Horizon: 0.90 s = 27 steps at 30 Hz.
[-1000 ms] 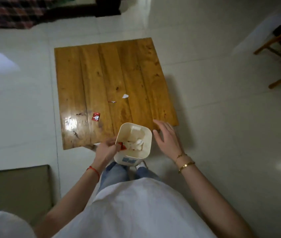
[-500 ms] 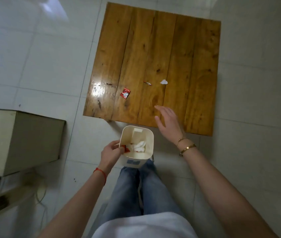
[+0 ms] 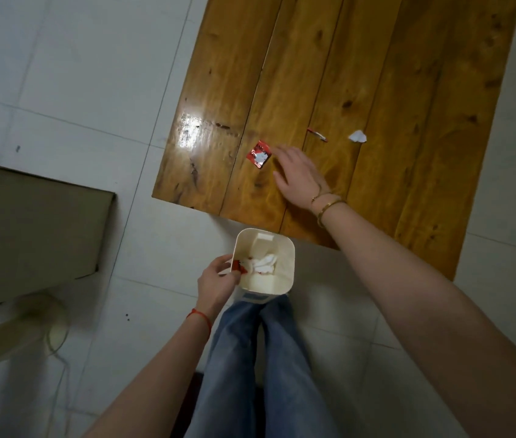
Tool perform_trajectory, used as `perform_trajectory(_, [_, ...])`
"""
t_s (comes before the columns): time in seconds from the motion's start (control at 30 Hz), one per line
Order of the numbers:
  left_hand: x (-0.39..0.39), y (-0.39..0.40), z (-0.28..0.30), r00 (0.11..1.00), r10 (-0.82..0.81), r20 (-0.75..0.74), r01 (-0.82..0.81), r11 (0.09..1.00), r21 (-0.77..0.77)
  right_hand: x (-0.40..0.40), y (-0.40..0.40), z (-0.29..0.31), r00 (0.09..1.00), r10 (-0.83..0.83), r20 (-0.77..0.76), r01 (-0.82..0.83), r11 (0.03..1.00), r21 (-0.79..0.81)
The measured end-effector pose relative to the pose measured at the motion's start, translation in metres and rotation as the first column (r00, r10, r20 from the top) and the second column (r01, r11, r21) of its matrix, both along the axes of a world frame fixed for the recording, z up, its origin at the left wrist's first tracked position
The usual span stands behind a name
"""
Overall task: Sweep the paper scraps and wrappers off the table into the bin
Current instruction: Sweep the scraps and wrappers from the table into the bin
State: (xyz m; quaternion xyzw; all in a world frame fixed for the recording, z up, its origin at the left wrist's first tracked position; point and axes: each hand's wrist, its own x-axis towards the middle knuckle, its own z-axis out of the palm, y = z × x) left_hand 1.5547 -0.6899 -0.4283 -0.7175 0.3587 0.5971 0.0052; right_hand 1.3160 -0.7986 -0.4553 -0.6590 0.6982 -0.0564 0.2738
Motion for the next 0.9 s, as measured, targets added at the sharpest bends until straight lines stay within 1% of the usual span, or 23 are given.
perform_trajectory(0.1, [-0.001, -0.006, -0.016, 1.0, -0.004, 0.01, 0.004, 1.0, -0.003, 0.006, -0.014, -0.022, 0.998, 0.062, -0.005, -0.063, 0.998, -0.015])
perform_trajectory(0.2, [-0.004, -0.01, -0.026, 1.0, -0.004, 0.01, 0.004, 1.0, 0.007, 0.012, -0.011, -0.035, 0.988, 0.132, -0.078, -0.134, 0.991, -0.011])
perform_trajectory(0.3, [-0.007, -0.012, -0.03, 1.0, -0.003, 0.0, 0.003, 1.0, 0.013, 0.013, 0.004, -0.037, 0.975, 0.183, -0.127, -0.191, 0.98, -0.056])
perform_trajectory(0.47, [-0.017, -0.01, -0.029, 1.0, -0.013, -0.026, 0.013, 1.0, 0.003, 0.015, 0.055, -0.023, 0.966, 0.256, -0.041, -0.259, 0.96, -0.109])
perform_trajectory(0.57, [-0.024, -0.008, -0.028, 0.999, -0.017, -0.042, 0.017, 1.0, 0.0, 0.017, 0.096, -0.017, 0.935, 0.353, -0.032, -0.355, 0.932, -0.074])
perform_trajectory(0.7, [-0.033, -0.003, -0.026, 1.0, -0.006, -0.024, 0.007, 1.0, 0.001, 0.019, 0.143, -0.013, 0.9, 0.435, 0.032, -0.435, 0.9, -0.026])
perform_trajectory(0.77, [-0.037, 0.0, -0.026, 1.0, 0.01, -0.029, -0.01, 1.0, 0.004, 0.016, 0.157, -0.013, 0.911, 0.406, 0.068, -0.405, 0.914, -0.03])
perform_trajectory(0.8, [-0.039, 0.002, -0.026, 0.999, 0.017, -0.03, -0.017, 1.0, 0.01, 0.013, 0.16, -0.012, 0.931, 0.354, 0.085, -0.352, 0.935, -0.036])
perform_trajectory(0.9, [-0.046, 0.006, -0.027, 1.0, 0.019, -0.02, -0.018, 1.0, 0.026, -0.007, 0.144, -0.01, 0.99, 0.091, 0.105, -0.083, 0.994, -0.077])
